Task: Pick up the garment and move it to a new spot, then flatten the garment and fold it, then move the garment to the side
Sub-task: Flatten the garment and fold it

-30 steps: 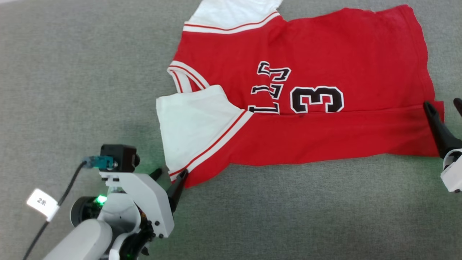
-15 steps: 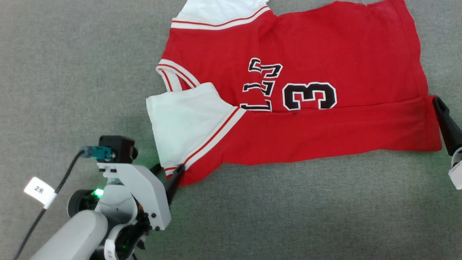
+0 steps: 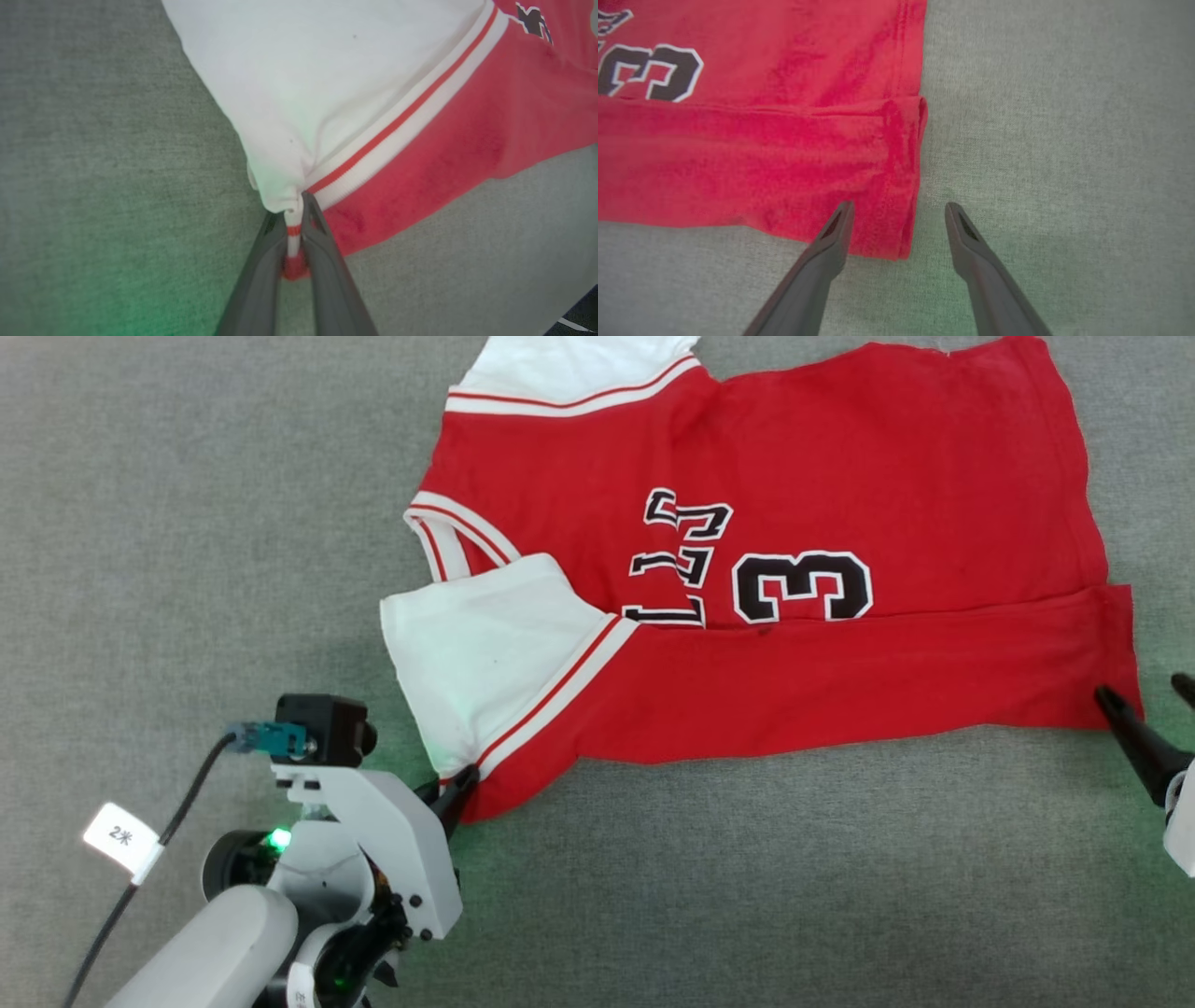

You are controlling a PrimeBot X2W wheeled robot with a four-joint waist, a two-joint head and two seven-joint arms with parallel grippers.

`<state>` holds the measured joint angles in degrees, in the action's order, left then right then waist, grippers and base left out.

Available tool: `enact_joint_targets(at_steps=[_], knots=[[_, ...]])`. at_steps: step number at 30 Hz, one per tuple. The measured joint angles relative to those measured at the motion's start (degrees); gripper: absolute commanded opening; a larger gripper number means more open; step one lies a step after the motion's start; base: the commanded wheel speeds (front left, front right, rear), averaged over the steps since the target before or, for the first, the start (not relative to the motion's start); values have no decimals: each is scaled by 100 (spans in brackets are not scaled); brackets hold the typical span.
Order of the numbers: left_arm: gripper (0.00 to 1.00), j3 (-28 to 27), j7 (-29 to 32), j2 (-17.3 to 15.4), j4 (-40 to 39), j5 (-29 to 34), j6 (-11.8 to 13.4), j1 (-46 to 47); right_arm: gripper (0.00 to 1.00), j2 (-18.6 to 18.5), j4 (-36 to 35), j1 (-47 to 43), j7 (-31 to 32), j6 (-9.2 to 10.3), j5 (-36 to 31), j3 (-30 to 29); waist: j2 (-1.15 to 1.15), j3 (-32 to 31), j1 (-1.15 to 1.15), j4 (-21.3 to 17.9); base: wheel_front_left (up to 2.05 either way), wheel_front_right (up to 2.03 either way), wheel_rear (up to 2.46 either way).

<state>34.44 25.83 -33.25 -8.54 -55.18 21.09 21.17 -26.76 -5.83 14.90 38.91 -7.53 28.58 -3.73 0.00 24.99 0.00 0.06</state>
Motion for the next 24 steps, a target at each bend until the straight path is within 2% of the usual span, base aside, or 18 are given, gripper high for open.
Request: enact_joint_targets(at_steps=[7, 12, 13, 14, 16, 17, 18, 24], knots=[[0, 5, -65, 63, -4, 1, -51, 6, 100, -154, 257, 158, 717, 0, 75, 163, 0, 80, 0, 79, 0, 0, 0], [0, 27, -111, 132, 32, 1, -100, 47, 100, -220, 416, 245, 959, 2, 98, 271, 0, 123, 0, 164, 0, 0, 0], [0, 29, -118, 144, 37, 1, -100, 48, 93, -231, 427, 249, 960, 2, 116, 270, 0, 130, 0, 179, 0, 0, 0], [0, 29, -120, 152, 40, 1, -100, 52, 53, -229, 436, 249, 960, 2, 122, 266, 0, 134, 0, 191, 0, 0, 0], [0, 30, -136, 154, 41, 1, -110, 52, 38, -237, 456, 264, 977, 2, 137, 264, 0, 143, 0, 199, 0, 0, 0], [0, 31, -143, 155, 42, 1, -113, 52, 25, -242, 461, 269, 977, 2, 137, 264, 0, 144, 0, 201, 0, 0, 0], [0, 33, -151, 155, 43, 1, -118, 52, 0, -244, 465, 270, 977, 2, 138, 264, 0, 144, 0, 201, 0, 0, 0], [0, 34, -180, 171, 60, 1, -136, 55, 0, -200, 491, 306, 899, -1, 169, 270, 0, 135, 0, 182, 0, 0, 0]])
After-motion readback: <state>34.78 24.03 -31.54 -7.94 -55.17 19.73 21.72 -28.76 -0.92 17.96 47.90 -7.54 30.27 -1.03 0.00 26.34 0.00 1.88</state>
